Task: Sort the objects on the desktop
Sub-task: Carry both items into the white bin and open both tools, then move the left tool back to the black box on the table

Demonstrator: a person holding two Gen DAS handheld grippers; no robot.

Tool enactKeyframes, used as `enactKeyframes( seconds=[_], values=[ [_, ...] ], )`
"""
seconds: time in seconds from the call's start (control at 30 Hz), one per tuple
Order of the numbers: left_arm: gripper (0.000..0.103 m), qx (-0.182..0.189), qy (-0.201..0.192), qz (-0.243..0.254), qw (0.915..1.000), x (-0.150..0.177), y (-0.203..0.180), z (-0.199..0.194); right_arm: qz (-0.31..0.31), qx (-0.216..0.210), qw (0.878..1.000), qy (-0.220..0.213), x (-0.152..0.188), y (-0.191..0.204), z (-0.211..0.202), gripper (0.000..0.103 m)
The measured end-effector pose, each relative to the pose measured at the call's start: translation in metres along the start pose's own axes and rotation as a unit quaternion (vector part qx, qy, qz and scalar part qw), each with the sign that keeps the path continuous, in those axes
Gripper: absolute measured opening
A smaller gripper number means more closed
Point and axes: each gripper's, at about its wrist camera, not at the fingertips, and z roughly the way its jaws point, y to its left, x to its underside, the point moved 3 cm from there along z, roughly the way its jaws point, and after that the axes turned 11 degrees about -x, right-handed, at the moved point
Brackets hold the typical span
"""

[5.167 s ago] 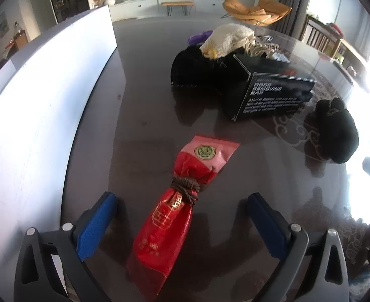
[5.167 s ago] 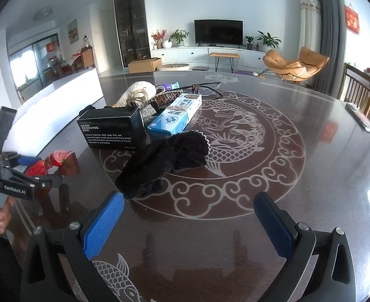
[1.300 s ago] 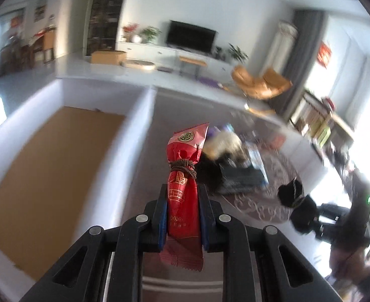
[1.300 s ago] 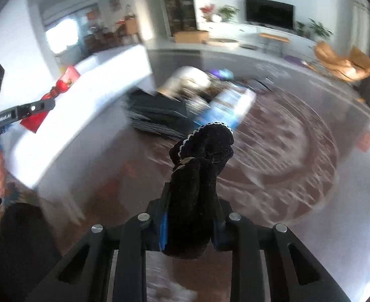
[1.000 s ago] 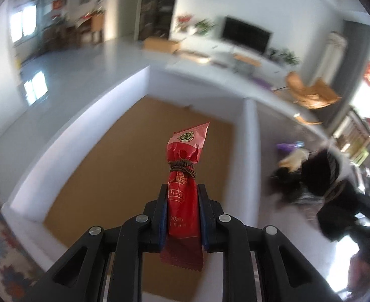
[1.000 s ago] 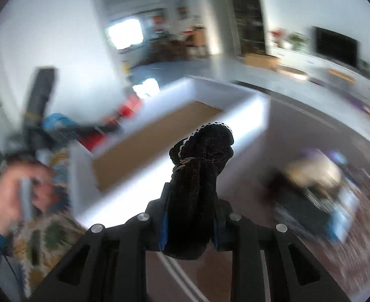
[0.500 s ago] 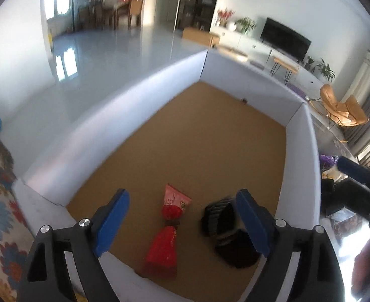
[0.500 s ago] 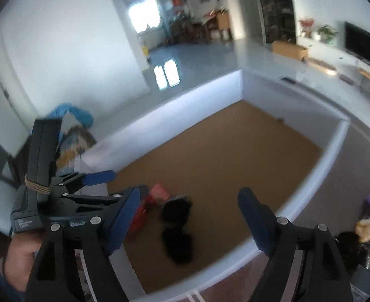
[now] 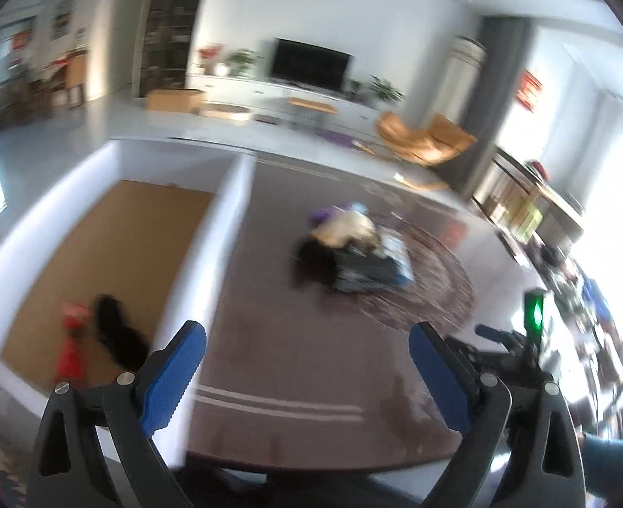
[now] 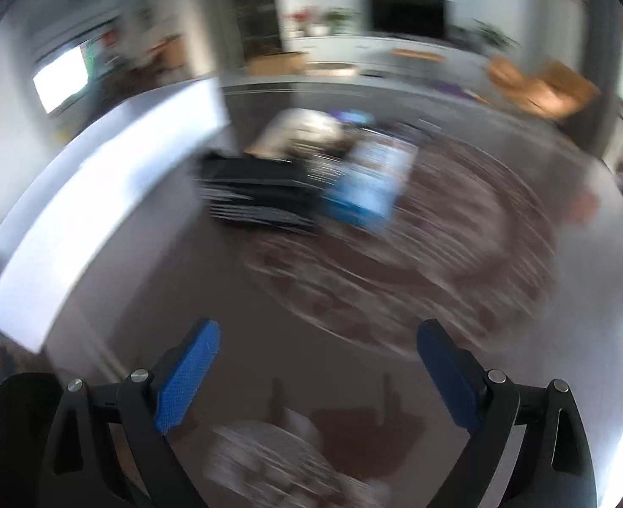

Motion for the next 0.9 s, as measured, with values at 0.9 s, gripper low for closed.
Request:
enactKeyframes(
  seconds=[0.9],
  values=[
    [0.103,-0.053,0.083,0.142,0.985,0.032,-0.083,0.232,0.018,0.071,0.997,0.0,0.038,-0.057,0.009,0.097]
  ],
)
